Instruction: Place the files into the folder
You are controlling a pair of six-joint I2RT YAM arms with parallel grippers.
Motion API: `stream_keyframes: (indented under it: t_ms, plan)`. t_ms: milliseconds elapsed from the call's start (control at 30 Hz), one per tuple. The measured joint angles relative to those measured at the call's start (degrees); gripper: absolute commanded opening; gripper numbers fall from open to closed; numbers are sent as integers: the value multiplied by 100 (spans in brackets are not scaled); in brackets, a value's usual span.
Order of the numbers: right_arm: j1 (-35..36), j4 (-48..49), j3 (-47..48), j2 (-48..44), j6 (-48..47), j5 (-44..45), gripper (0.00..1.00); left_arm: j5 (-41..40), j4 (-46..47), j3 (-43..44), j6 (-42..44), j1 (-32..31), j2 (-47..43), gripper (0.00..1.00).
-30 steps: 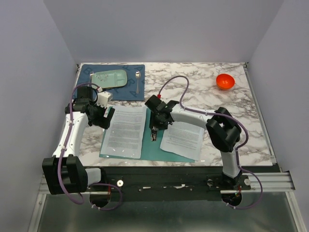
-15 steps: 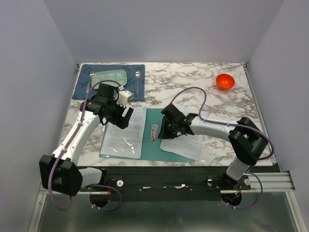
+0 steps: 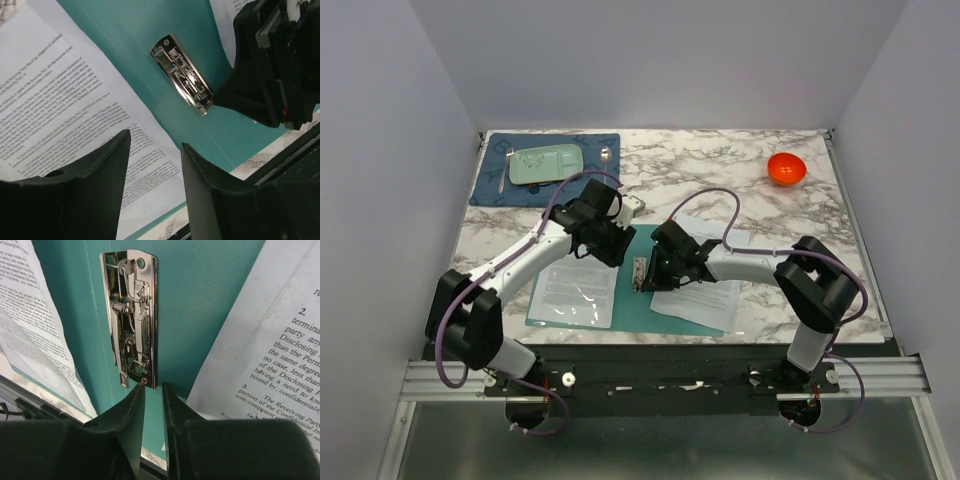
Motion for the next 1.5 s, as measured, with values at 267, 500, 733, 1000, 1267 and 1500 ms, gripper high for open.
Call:
stream_keyframes:
  t_ms: [267,500,733,1000,1267,1500]
  plan:
    - [-72,308,-52,111,105,-120,22,15,345,-74,-227,-376,590,50]
    - [-114,671,-267,111,337,-149,9,59,704,-586,-387,-632,586,50]
    - [-136,1093,-455,155,778,-149,2,28,1128,-966,-675,-645,573,46]
    - [-138,1545,-651,190,1191,-146,0,-61,1521,-1198,-903,-645,573,40]
    - [-140,2000,-892,188,1467,-146,1,-168,1779,-1290,-1060,-590,612,34]
    - [-140,2210,-1008,186,1613,-146,1,-166,1836,-1305,-1095,-557,745,31]
